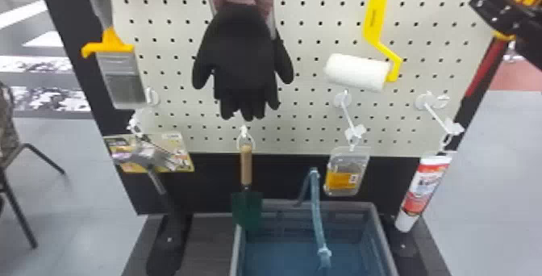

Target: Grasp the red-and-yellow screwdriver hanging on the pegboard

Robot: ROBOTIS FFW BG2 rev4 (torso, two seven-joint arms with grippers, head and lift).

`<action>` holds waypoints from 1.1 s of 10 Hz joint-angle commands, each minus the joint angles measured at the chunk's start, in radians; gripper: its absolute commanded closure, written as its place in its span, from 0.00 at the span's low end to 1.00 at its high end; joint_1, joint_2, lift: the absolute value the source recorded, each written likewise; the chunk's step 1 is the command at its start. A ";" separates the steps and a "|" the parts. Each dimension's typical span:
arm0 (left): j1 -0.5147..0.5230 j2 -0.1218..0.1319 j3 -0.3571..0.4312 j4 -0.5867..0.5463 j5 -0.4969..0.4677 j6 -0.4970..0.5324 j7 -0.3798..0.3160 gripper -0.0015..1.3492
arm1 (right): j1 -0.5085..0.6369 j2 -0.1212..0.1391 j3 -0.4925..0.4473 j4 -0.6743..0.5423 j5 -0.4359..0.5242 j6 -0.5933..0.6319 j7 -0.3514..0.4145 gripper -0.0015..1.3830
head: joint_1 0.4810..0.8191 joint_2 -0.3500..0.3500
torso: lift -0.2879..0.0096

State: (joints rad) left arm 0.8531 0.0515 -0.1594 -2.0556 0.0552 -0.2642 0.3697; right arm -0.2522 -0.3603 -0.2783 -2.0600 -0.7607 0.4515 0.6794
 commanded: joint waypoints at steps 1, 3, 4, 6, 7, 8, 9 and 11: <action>0.002 0.002 0.001 0.000 0.000 0.000 0.000 0.29 | 0.008 0.000 -0.004 -0.005 0.003 0.010 -0.003 0.15 | 0.20 0.50 | 0.63; 0.002 0.004 -0.002 0.000 0.002 0.002 0.000 0.29 | 0.014 0.000 -0.012 -0.008 0.001 0.018 -0.009 0.42 | 0.20 0.50 | 0.63; 0.002 0.004 -0.002 0.000 0.002 0.003 0.000 0.29 | 0.016 0.000 -0.019 -0.015 0.001 0.029 -0.014 0.51 | 0.20 0.50 | 0.63; 0.002 0.004 -0.002 0.000 0.002 0.006 0.000 0.29 | 0.029 0.001 -0.045 -0.055 0.021 0.059 -0.029 0.77 | 0.20 0.50 | 0.63; 0.002 0.004 0.000 0.000 0.000 0.006 0.000 0.29 | 0.034 0.001 -0.059 -0.077 0.046 0.072 -0.032 0.80 | 0.20 0.50 | 0.63; 0.002 0.004 -0.002 0.000 0.002 0.006 0.000 0.29 | 0.038 0.003 -0.068 -0.089 0.050 0.078 -0.043 0.92 | 0.20 0.50 | 0.63; 0.000 0.004 -0.002 0.000 0.002 0.006 0.000 0.29 | 0.044 0.006 -0.076 -0.099 0.052 0.079 -0.052 0.92 | 0.20 0.50 | 0.63; 0.000 0.004 -0.003 0.000 0.002 0.006 0.000 0.29 | 0.053 0.012 -0.081 -0.099 0.052 0.079 -0.060 0.92 | 0.20 0.50 | 0.63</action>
State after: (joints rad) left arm 0.8532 0.0552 -0.1623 -2.0558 0.0566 -0.2577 0.3697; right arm -0.2006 -0.3489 -0.3582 -2.1584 -0.7084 0.5306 0.6194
